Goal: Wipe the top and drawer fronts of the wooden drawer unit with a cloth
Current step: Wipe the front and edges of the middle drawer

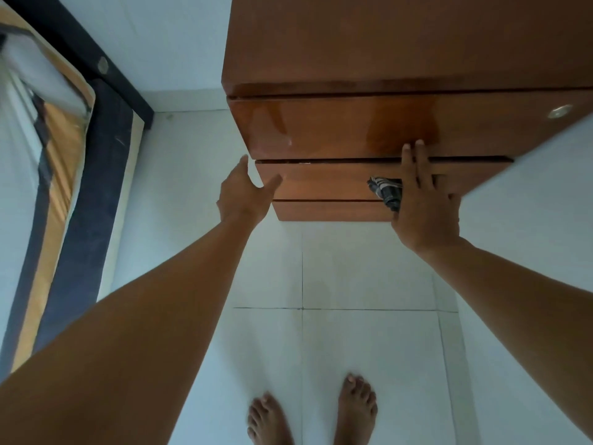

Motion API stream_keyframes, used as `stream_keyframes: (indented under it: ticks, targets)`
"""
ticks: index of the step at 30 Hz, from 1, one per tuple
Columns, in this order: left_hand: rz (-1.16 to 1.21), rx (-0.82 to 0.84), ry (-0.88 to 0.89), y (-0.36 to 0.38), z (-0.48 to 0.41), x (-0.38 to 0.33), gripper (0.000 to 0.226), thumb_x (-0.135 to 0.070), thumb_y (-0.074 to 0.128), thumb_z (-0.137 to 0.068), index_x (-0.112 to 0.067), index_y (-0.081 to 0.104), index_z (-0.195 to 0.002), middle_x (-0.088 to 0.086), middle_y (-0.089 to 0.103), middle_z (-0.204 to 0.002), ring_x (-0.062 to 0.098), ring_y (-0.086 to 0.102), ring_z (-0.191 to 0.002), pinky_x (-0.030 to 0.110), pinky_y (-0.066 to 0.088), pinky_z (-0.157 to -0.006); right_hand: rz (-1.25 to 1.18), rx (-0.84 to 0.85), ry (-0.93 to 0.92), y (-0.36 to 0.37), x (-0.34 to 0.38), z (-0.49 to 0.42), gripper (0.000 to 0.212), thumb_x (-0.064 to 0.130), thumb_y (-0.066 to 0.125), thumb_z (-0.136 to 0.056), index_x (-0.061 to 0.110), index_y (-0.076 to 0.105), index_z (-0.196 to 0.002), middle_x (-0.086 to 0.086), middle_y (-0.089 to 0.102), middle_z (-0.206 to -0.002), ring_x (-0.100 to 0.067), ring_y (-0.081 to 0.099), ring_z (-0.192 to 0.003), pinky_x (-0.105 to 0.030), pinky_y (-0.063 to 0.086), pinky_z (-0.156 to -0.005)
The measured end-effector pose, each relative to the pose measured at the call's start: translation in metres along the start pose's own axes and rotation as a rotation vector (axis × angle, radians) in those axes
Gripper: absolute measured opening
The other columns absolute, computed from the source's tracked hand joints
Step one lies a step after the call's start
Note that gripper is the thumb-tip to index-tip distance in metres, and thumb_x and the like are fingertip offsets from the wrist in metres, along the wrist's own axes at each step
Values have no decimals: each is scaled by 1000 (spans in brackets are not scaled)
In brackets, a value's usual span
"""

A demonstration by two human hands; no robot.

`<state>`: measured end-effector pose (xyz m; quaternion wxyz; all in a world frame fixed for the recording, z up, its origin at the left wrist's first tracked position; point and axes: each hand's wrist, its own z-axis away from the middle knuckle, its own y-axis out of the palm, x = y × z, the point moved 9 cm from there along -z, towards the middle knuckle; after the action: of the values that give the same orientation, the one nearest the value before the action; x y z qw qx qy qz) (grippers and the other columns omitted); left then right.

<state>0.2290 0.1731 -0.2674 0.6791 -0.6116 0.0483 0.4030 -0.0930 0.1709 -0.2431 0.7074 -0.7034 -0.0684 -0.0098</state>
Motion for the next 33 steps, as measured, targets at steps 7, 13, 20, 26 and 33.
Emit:
stream_keyframes:
  ticks: [7,13,20,26,33]
  targets:
    - [128,19,-29,18,-12,2,80,-64,57,-94,-21,38,-159,4,49,-158,28,44,-147,43,37,-118,-42,-27,45,23,-2,-3,117,15,76,-81,23,-10,-161,1,-15,-170,-48,46,-127,-61,46,-95]
    - [23,-80,-31,16,-18,-7,72,-70,43,-97,-16,54,-144,5,63,-143,31,58,-132,52,45,-112,-42,-21,61,24,-1,-2,115,19,77,-82,21,-7,-161,-1,-13,-170,-47,45,-128,-60,46,-96]
    - [-1,-132,-46,17,-18,-2,72,-74,40,-95,-18,56,-138,6,68,-134,32,62,-126,56,45,-109,-61,28,87,34,-22,1,105,20,72,-84,19,2,-162,-1,1,-171,-45,43,-127,-64,49,-91]
    - [-17,-114,-73,18,-23,3,71,-78,38,-93,-23,53,-136,5,69,-130,35,61,-124,59,42,-109,-69,80,92,39,-31,-5,109,16,73,-83,23,-2,-162,1,1,-171,-44,41,-129,-64,48,-92]
    - [-131,-73,-32,12,-26,1,71,-81,32,-92,-28,51,-135,6,70,-125,37,61,-123,60,37,-109,-130,103,136,43,-26,-7,106,12,70,-88,22,-6,-162,5,-12,-170,-44,41,-126,-53,46,-86]
